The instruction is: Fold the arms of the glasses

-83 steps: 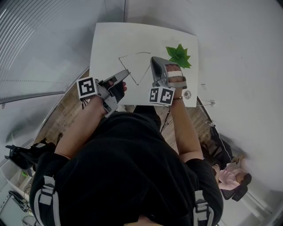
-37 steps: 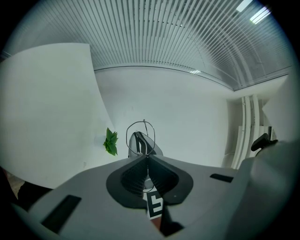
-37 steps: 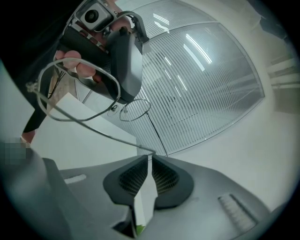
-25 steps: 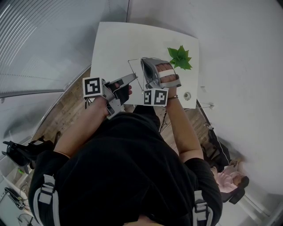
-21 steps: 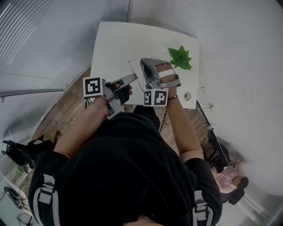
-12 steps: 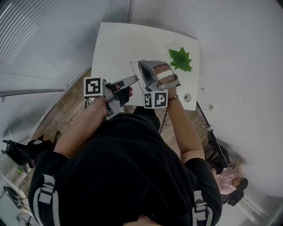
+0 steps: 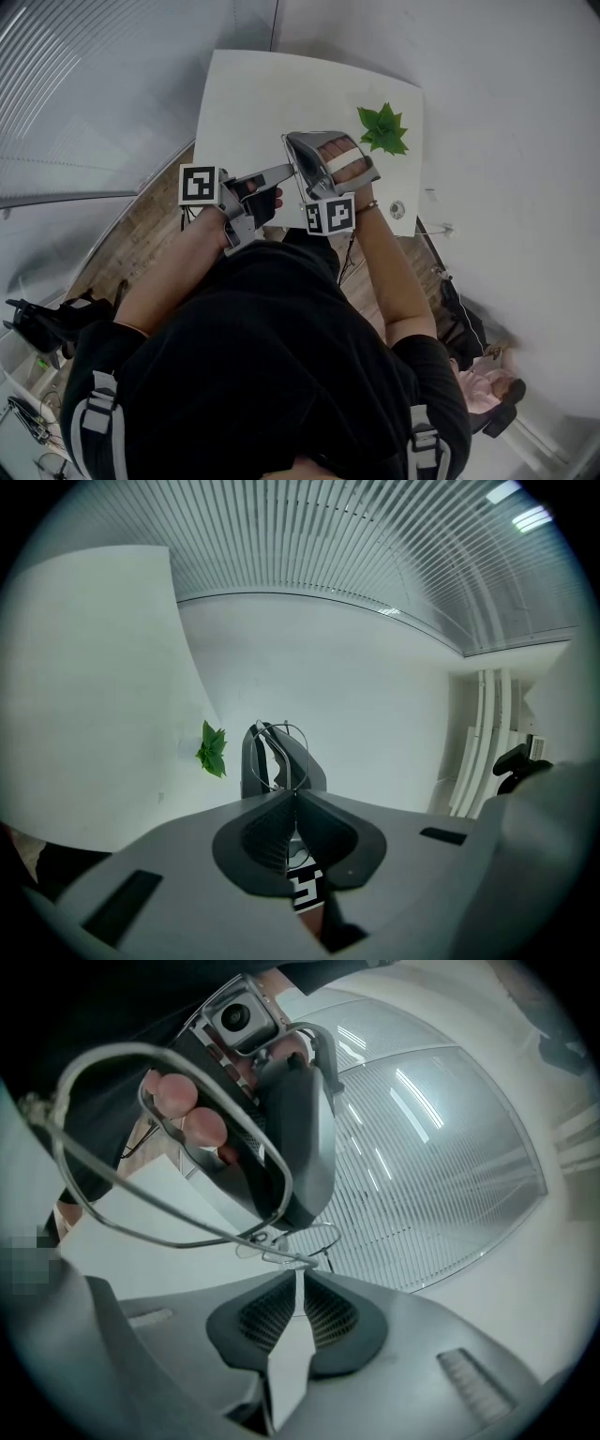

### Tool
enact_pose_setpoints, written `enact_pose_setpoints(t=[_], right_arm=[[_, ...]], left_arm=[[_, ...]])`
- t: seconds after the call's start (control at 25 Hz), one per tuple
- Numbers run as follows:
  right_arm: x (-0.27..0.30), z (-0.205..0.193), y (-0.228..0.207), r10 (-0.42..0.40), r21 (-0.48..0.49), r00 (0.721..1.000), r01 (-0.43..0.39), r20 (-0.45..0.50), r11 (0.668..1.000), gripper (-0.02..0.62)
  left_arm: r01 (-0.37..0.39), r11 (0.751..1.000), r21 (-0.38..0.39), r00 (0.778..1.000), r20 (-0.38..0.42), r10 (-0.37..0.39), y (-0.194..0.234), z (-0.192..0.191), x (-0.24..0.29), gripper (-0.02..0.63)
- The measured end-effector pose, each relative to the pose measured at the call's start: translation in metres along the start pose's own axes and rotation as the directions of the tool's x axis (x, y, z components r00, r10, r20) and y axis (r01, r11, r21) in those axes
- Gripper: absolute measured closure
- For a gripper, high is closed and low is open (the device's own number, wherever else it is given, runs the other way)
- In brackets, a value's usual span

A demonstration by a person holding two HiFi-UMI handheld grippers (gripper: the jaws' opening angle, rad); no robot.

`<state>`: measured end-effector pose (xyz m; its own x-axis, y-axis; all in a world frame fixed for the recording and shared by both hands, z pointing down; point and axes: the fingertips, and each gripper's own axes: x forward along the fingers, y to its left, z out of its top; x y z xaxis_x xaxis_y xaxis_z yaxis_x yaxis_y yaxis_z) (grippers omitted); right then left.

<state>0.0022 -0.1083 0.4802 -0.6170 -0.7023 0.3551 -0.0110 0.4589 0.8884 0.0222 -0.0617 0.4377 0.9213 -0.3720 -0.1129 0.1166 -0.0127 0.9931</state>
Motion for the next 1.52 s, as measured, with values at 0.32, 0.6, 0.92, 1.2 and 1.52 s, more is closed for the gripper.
enact_pose_setpoints(t=[0.32, 0.6, 0.92, 1.2, 1.52], right_arm=[[-0.003, 0.003, -0.001, -0.002, 0.017, 1.0, 0.001, 0.028, 1.0, 0.552], [-0.013, -0.005, -0.002, -0.007, 0.074, 1.0, 0.005, 0.025, 0.997, 0.52], [-0.031, -0.034, -0.017, -0.077, 0.192, 0.996, 0.084, -0.045, 0.978, 0.518], [-0.039, -0.064, -0.035, -0.125, 0.289, 0.983, 0.159, -0.132, 0.944, 0.492], [-0.033, -0.089, -0.037, -0.107, 0.329, 0.972, 0.173, -0.209, 0.928, 0.466]], left_arm=[[0.006, 1.0, 0.006, 1.0, -0.006, -0.006, -0.001, -0.001, 0.002, 0.592], [-0.011, 1.0, 0.012, 1.0, 0.02, 0.011, 0.004, 0.006, -0.002, 0.592], [-0.022, 1.0, 0.018, 0.999, 0.041, 0.021, 0.006, 0.011, -0.003, 0.592], [-0.044, 0.999, 0.027, 0.998, 0.051, 0.042, 0.008, 0.012, -0.006, 0.592], [-0.041, 0.999, 0.031, 0.998, 0.05, 0.039, 0.006, 0.01, -0.006, 0.592]])
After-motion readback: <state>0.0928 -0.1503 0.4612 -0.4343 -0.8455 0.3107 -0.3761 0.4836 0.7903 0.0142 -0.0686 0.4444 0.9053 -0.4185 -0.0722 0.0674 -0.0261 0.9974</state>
